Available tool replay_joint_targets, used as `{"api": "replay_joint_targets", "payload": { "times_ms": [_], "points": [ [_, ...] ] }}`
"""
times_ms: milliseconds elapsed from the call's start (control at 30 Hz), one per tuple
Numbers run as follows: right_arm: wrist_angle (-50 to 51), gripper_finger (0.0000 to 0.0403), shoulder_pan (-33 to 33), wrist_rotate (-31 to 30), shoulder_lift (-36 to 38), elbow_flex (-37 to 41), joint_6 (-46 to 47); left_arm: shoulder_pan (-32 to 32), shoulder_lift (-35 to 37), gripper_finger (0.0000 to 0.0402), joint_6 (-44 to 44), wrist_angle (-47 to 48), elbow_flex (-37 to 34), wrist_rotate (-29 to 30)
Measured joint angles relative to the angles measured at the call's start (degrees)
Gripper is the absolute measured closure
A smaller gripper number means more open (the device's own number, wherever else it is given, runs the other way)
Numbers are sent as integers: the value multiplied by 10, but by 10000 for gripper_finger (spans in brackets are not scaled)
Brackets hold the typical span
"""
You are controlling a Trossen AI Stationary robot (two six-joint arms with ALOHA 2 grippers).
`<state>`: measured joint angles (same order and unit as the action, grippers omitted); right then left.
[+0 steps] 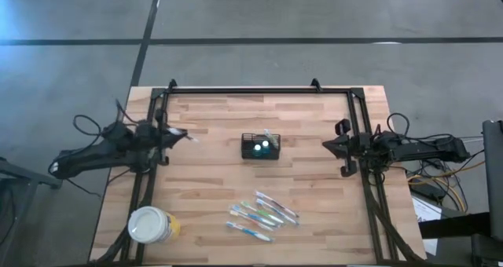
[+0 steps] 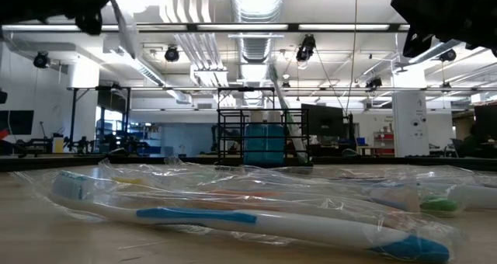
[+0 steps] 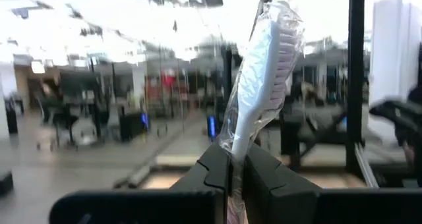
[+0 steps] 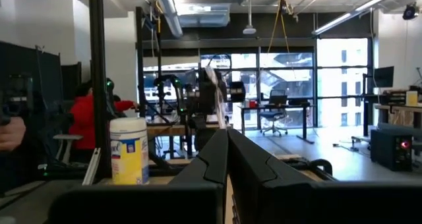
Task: Pick & Place toothbrushing station
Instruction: Put the top purple toothbrush into the black organizer
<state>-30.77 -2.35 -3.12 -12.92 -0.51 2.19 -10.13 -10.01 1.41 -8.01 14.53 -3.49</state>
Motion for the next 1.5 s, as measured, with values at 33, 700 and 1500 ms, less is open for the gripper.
{"api": "replay_joint_targets", "payload": {
  "times_ms": [33, 700, 1500],
  "points": [
    [-1, 394, 0, 0, 0, 0, 3, 0, -17, 382, 0, -9, 14, 2],
    [0, 394, 0, 0, -11, 0, 17, -45, -479, 382, 27, -236, 182, -92],
    [3, 394, 0, 1, -12, 0, 10, -93, -718, 382, -21, -412, 187, -144]
  ]
}}
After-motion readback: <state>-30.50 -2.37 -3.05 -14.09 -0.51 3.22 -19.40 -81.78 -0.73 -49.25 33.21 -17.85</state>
